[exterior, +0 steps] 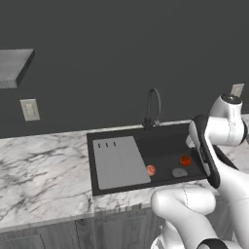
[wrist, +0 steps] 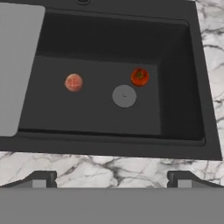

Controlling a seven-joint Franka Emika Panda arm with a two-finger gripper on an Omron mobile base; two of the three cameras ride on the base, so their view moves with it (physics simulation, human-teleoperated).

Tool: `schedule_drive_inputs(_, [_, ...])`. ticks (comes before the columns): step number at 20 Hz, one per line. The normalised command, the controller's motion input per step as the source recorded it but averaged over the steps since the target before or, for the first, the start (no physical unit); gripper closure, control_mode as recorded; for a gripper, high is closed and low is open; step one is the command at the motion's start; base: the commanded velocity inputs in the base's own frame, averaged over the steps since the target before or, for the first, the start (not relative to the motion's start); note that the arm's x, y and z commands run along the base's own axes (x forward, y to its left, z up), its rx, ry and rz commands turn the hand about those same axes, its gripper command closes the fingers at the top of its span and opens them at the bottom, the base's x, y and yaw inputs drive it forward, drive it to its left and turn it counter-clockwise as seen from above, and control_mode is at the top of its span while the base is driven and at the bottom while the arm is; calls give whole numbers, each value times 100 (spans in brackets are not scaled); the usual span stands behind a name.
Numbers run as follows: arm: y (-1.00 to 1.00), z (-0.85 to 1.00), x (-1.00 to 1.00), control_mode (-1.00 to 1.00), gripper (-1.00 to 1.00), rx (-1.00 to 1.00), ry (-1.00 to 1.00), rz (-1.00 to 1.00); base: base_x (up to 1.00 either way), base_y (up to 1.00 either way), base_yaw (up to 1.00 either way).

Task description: Remove the tomato and peach from the sink. Then move the bowl and cup from the counter to the sink for washing.

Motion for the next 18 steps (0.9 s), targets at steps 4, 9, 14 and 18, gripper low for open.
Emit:
schedule_drive_inputs(4, [2,-19,6,-100,-100,-14,1,0,0,0,0])
schedule_drive_inputs(9, [0,-14,6,-100,-100,-5,0,0,0,0,0])
schedule_drive_inputs(14, [-6,-11,4,-100,-100,0,0,0,0,0,0])
schedule_drive_inputs(18, [-8,-9,4,-100,-100,0,0,0,0,0,0])
